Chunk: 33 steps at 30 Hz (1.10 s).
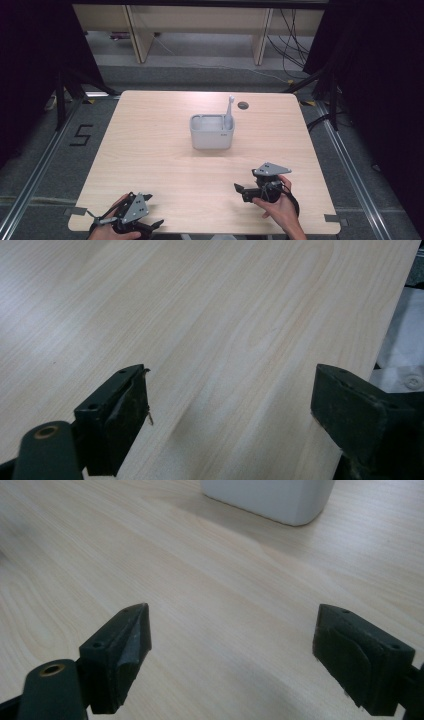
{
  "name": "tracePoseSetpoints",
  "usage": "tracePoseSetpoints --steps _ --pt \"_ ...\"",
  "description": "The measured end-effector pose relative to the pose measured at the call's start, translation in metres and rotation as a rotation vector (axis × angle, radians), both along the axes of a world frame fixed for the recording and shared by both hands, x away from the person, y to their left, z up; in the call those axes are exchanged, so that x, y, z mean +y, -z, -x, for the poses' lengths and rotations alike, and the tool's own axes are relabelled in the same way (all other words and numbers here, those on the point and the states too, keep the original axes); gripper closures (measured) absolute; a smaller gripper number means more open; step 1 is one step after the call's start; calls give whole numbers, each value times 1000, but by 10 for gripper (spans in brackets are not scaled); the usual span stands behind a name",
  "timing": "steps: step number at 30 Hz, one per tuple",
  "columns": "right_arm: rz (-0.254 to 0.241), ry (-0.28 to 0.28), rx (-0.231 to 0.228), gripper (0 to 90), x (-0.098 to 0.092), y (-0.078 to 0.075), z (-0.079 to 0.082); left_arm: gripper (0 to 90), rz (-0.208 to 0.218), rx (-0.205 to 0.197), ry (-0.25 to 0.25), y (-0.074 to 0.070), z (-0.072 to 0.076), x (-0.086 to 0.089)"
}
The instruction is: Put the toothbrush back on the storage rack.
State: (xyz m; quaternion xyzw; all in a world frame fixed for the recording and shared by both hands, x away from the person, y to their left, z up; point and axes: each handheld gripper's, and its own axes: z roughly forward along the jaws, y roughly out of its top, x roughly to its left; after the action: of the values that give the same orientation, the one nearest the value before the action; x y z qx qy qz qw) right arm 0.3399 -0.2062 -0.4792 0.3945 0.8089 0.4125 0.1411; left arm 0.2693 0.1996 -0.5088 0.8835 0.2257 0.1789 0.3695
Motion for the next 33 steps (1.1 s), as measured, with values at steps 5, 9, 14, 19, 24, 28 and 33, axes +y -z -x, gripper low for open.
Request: tracePoseSetpoints --steps 5,9,14,19,24,28,33 --pt "3 19 16 167 -4 1 7 148 -17 -9 7 0 -1 1" --pt "29 17 27 167 -6 4 12 148 -18 -9 7 0 -1 1" --pt "51 22 48 167 -9 4 18 148 -18 -7 7 0 -1 1" --pt "77 7 40 167 -13 7 22 148 -18 -7 8 0 -1 1" --pt "79 14 55 166 -16 8 28 148 -18 -7 8 0 -1 1" --pt "102 22 81 166 -18 9 34 148 -19 -7 9 0 -1 1" --pt "119 16 90 166 -20 10 38 148 -19 -9 7 0 -1 1"
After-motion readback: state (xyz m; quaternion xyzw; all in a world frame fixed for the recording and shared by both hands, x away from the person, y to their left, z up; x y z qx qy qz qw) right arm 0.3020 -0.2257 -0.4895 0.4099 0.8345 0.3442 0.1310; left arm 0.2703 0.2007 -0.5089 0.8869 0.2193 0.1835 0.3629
